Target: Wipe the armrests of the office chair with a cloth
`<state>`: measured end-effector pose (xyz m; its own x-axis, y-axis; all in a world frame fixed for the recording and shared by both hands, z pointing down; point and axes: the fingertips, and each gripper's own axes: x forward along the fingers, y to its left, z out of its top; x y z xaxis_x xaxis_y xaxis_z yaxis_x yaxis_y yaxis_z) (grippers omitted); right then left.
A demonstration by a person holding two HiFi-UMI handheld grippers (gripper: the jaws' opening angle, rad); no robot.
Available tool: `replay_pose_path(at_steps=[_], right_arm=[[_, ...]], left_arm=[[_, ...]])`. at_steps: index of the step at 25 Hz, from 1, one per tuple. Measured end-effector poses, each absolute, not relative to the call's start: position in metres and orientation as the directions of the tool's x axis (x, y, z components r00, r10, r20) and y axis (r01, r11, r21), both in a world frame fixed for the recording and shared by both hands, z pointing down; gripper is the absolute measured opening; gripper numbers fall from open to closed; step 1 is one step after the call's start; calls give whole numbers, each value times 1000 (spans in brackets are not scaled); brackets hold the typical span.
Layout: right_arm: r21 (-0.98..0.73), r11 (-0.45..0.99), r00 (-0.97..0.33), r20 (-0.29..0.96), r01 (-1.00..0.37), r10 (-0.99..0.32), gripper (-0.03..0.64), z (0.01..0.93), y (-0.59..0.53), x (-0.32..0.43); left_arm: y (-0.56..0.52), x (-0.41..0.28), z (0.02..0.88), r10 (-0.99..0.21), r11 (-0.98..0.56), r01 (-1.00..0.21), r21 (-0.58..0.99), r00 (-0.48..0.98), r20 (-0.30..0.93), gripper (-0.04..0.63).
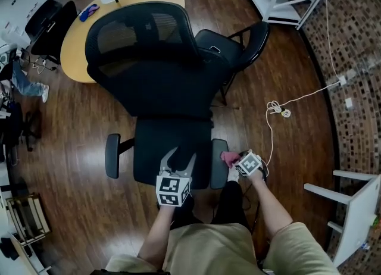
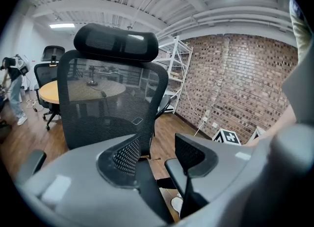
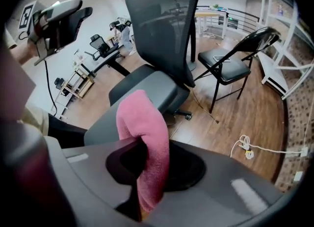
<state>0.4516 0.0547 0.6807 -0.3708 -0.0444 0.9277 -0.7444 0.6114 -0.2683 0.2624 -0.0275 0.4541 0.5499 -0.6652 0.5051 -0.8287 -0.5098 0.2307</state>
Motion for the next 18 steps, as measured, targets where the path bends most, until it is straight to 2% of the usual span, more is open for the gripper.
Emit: replay_pose_path(at_steps=[7, 11, 18], right_arm=[[-209, 663, -348, 934, -719, -82, 69, 679, -25, 458], [-230, 672, -393, 914, -704, -100, 69, 679, -62, 442], [-246, 788, -436, 900, -564, -31, 64, 678, -79, 380]], left_arm=[[-36, 252, 460, -685, -460, -859, 224, 504, 526, 201], [-37, 241, 459, -701, -440, -872, 215, 483, 525, 201], [-37, 227, 461, -707, -414, -886, 210, 458, 539, 201]])
